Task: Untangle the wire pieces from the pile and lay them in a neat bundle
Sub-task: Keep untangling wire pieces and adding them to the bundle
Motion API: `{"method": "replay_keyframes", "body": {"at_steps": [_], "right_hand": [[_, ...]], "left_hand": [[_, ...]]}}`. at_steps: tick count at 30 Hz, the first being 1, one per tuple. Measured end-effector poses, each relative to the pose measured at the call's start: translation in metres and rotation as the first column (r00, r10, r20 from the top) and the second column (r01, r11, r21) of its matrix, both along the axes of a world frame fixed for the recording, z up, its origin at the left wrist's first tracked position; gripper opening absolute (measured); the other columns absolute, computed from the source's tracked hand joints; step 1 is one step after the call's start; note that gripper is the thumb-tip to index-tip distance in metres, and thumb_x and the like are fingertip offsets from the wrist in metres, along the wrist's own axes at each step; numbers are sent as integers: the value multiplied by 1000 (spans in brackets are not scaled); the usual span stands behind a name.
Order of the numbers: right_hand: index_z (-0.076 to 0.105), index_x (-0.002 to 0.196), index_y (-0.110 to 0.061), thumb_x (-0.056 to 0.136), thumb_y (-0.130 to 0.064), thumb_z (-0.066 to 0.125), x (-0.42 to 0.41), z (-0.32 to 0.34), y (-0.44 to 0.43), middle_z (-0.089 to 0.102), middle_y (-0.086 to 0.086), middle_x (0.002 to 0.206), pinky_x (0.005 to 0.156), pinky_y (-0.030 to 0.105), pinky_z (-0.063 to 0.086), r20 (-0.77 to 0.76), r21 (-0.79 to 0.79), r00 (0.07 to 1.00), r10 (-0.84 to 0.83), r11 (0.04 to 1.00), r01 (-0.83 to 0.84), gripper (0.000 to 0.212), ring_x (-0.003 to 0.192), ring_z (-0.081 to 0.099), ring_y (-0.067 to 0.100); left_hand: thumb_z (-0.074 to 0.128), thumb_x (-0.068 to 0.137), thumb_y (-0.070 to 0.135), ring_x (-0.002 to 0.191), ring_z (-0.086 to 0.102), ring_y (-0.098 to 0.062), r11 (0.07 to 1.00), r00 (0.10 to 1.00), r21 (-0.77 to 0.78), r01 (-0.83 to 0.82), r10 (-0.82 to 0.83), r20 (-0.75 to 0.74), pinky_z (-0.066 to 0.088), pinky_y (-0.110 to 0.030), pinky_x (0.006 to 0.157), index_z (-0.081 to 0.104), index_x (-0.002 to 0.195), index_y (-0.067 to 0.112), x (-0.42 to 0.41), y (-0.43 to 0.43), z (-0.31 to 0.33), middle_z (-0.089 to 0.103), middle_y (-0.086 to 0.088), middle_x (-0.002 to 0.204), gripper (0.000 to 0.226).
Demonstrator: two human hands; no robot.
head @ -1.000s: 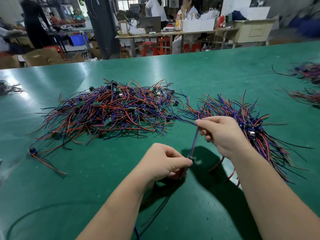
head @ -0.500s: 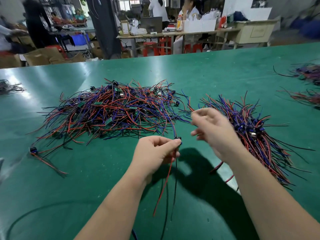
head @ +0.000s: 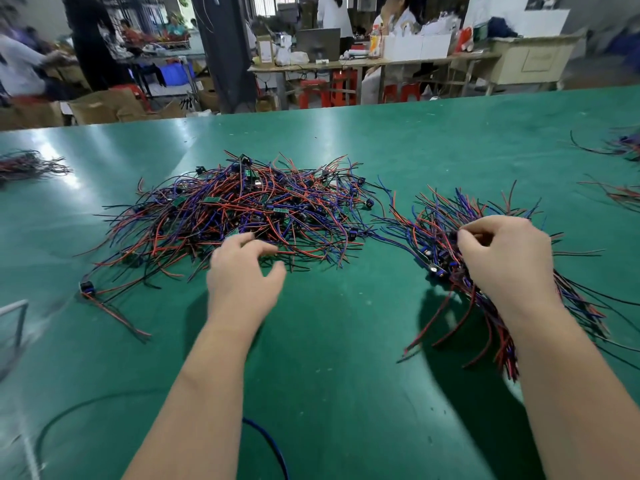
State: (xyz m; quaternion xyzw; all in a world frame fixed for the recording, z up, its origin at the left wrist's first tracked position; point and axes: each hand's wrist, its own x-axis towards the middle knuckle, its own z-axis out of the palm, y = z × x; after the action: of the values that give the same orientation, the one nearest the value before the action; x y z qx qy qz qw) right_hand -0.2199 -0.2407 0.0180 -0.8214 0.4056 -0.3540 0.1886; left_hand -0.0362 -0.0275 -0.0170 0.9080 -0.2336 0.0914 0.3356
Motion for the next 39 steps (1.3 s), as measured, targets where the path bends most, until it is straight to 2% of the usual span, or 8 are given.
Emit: {"method": "replay_keyframes", "body": {"at_steps": [4,9,15,18,21,30,34,39], "right_hand": [[68,112,-19,84,-25,61,2,-2,1,53,17,115,93,45,43,-117,-18,989,-89,996,87,29,108,50,38],[70,106,-18,84,-21,62,10,-3,13,53,13,112,97,43,41,-78,-11,997,29,999,-30,24,108,50,32],[73,95,-16,83,-14,64,19,-11,26,57,5,96,75,23,33,-9,-6,985,171,985,-171,16,81,53,20],[74,85,-21,82,-13,64,23,-11,31,62,-5,76,64,18,31,70,105,969,236,964,-243,13,64,51,7],[71,74,-25,81,-9,62,27,-12,38,67,-7,63,56,20,42,183,325,930,319,873,-364,20,54,55,4],[72,79,-12,90,-1,56,31,-8,52,68,3,65,48,16,38,569,632,756,324,416,-654,22,53,53,12],[70,93,-7,90,-38,52,31,-3,54,72,10,81,51,18,42,674,700,697,244,89,-708,36,54,58,12],[72,90,-12,71,-26,65,30,-4,55,73,10,87,49,15,45,724,656,648,236,53,-753,25,51,56,7]], "left_hand": [[58,87,41,146,11,-25,939,953,315,-135,210,-217,7,-51,115,55,123,36,21,17,-13,21,-8,157,36],[53,91,39,124,45,-23,900,948,372,-227,291,-126,10,-56,112,57,124,32,30,18,-18,53,0,131,34],[69,84,13,70,58,-11,971,973,-182,-153,116,-198,42,-23,69,69,89,23,17,12,-9,71,4,85,11],[67,84,-2,58,63,-7,688,809,-689,-228,-260,-527,51,-16,61,63,101,10,6,0,7,67,-1,74,21],[62,84,-1,53,63,-4,533,584,-805,-259,-578,-570,54,-14,62,63,104,9,-5,-7,17,67,3,62,22],[83,66,16,60,60,3,-64,133,-981,-181,-990,40,52,-28,89,70,110,12,-16,9,28,63,10,78,46],[81,71,22,57,58,2,56,24,-986,158,-998,-53,51,-29,91,70,113,12,-27,6,23,64,10,79,44],[82,69,27,71,66,-5,250,-51,-845,472,-950,-309,55,-25,80,73,108,18,-46,-4,20,68,9,77,41]]}}
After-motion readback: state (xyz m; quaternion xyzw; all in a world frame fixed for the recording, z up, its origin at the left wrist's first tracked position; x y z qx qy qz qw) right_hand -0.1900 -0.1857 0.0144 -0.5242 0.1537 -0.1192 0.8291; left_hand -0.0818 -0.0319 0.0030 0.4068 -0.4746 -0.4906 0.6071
